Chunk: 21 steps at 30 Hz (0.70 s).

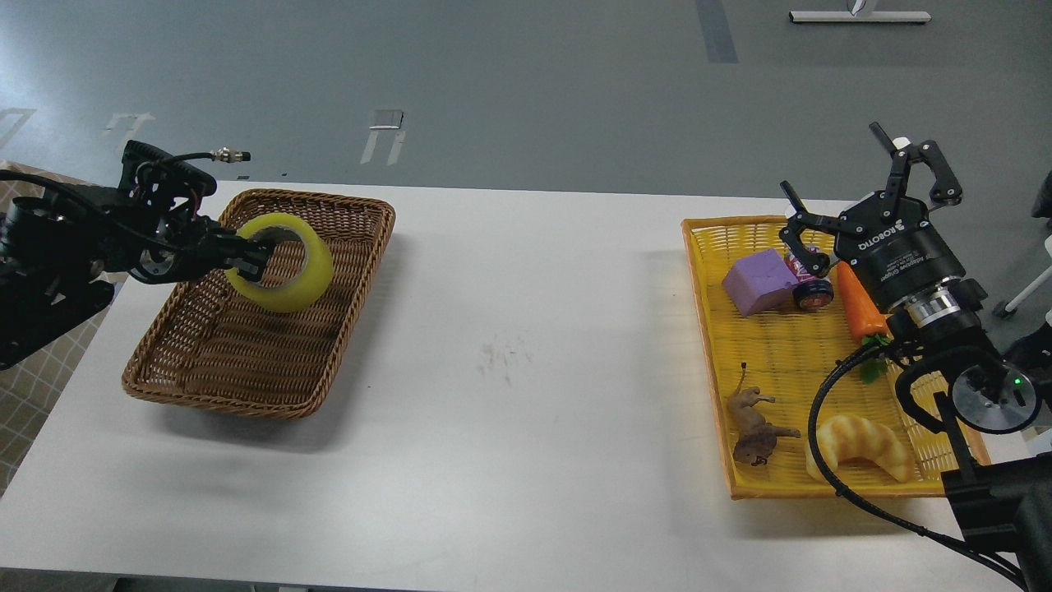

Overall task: Place and transfer tape with both arms
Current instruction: 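Carry the tape roll into the wicker basket and lower it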

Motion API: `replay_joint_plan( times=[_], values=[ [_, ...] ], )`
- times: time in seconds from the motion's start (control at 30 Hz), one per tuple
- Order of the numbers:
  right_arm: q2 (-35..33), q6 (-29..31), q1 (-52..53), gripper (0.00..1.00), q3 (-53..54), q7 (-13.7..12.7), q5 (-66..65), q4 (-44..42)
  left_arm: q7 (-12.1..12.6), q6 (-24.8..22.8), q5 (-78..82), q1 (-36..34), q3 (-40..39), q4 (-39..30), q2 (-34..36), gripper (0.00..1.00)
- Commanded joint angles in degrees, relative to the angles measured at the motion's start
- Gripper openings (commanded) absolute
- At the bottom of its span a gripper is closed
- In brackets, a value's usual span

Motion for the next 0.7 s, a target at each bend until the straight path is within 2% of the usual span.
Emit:
replay_joint_plan(
  times=[0.0, 0.17, 0.5, 0.6, 0.63, 0.67],
  values=[
    [0.01, 0.00, -0.07, 1.00, -0.23, 0.00, 0.00, -0.08, -0.53, -0.14, 0.05, 0.66, 2.00, 1.33, -0.05, 0.00],
    [0.19, 0.00, -0.07, 1.00, -0.67, 0.00, 0.00, 0.01, -0.62, -0.14, -0.12, 0.04, 6.93, 1.42, -0.49, 0.00],
    [0.54, 0.00, -0.16, 1.00, -0.58, 0.00, 0.00, -0.08, -0.70, -0.49, -0.04, 0.30, 7.11, 3.87, -3.04, 0.00],
    [0.54, 0.00, -0.51, 1.00, -0.58, 0.00, 0.00, -0.08, -0.62, -2.24, -0.21, 0.22, 7.20, 4.41, -3.66, 0.00],
    [0.54, 0.00, -0.59, 1.00, -0.58, 0.00, 0.00, -0.08, -0.53, -2.85, -0.30, 0.04, 7.11, 4.41, -3.66, 0.27],
    [0.54, 0.00, -0.68, 1.00, -0.58, 0.00, 0.00, -0.08, -0.53, -2.86, -0.30, -0.13, 7.11, 4.41, -3.66, 0.45]
  ],
)
